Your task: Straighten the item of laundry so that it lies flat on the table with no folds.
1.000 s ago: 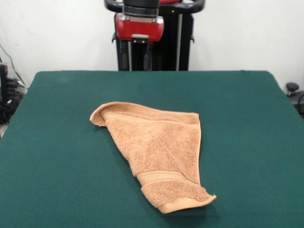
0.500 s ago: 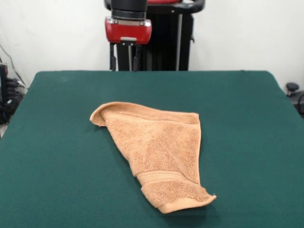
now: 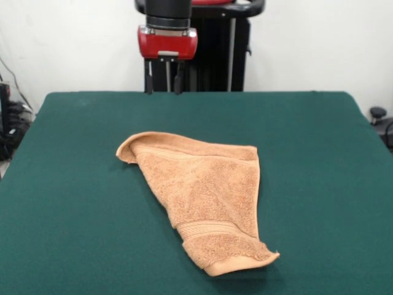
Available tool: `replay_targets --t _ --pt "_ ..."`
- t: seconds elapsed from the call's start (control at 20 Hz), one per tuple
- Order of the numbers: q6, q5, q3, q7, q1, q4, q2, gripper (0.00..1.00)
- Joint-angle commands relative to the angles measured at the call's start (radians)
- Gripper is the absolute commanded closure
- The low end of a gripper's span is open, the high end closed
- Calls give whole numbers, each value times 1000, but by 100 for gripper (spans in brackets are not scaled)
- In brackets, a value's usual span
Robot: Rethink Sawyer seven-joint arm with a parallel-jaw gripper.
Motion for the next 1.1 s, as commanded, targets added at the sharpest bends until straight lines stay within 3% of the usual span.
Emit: replay_targets --t 0.05,1.1 --pt "-36 -30 131 105 26 40 -25 0" --pt "-40 -34 125 103 18 49 -34 0"
